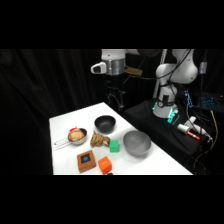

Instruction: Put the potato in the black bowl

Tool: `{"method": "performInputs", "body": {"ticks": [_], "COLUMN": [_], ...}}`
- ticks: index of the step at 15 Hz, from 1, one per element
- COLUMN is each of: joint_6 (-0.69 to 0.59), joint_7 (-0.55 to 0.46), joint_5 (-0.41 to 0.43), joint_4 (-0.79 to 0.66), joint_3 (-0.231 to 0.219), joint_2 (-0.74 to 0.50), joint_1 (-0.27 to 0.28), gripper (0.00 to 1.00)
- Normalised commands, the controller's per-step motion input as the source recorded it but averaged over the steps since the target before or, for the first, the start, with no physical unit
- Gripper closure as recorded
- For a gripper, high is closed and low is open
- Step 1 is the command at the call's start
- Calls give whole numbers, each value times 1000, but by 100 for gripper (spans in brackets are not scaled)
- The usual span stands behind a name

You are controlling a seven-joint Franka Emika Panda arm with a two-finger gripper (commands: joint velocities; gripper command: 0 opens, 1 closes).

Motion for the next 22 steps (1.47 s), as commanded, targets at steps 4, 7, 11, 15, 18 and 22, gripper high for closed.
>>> {"method": "performInputs", "body": {"ticks": [4,7,11,15,18,22], "joint_6": [13,77,62,13,63,97], "joint_7": [2,28,78,127,151,122], "joint_5": [-5,-13,-40,-51,-86,-8], "joint_4": [34,209,409,468,507,585], "joint_3": [8,-23,-57,-53,-47,-57], "joint_2": [21,144,275,325,381,544], "joint_1": [-10,-43,-78,-61,-38,-51], "gripper": [0,0,0,0,0,0]}}
